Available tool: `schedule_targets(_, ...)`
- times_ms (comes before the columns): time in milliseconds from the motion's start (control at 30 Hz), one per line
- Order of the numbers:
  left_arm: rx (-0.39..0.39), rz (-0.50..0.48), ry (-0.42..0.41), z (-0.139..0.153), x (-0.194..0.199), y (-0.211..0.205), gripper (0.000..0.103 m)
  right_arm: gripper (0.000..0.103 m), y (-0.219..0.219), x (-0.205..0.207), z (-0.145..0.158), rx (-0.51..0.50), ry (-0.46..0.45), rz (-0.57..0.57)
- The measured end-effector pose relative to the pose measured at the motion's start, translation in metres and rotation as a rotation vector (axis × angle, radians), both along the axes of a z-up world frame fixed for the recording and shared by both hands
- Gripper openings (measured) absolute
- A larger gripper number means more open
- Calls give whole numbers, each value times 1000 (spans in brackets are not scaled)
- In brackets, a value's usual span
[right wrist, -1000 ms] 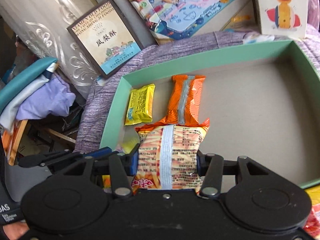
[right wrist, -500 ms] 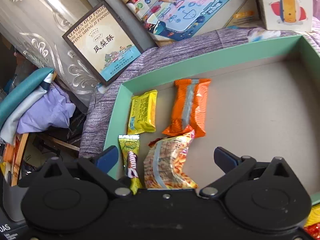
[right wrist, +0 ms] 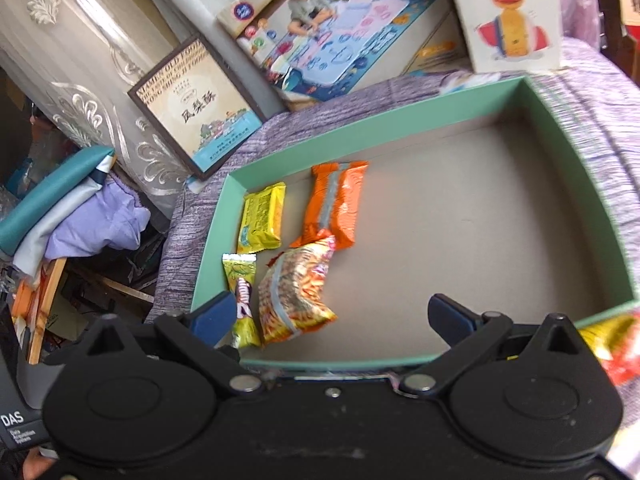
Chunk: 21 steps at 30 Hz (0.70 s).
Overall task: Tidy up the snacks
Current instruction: 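Lower both held snacks into the green tray and release them, then grasp the red stick snack with left tool while right tool grasps yellow WINSUN pack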
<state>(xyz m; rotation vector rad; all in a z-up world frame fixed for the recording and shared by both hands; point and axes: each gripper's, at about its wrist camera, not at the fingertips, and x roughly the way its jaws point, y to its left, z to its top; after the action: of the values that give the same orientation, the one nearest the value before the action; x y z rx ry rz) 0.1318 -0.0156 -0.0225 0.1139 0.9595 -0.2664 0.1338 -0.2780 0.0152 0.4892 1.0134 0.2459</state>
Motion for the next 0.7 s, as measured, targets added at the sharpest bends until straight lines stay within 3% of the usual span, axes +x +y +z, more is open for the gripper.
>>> schedule_targets(300, 35, -100, -3, -1, -33, -41, 103, 103, -57, -50, 0, -3, -1, -113)
schedule_targets(700, 46, -230, -14, -4, -52, -105, 103, 103, -129, -97, -27, 7, 43, -279)
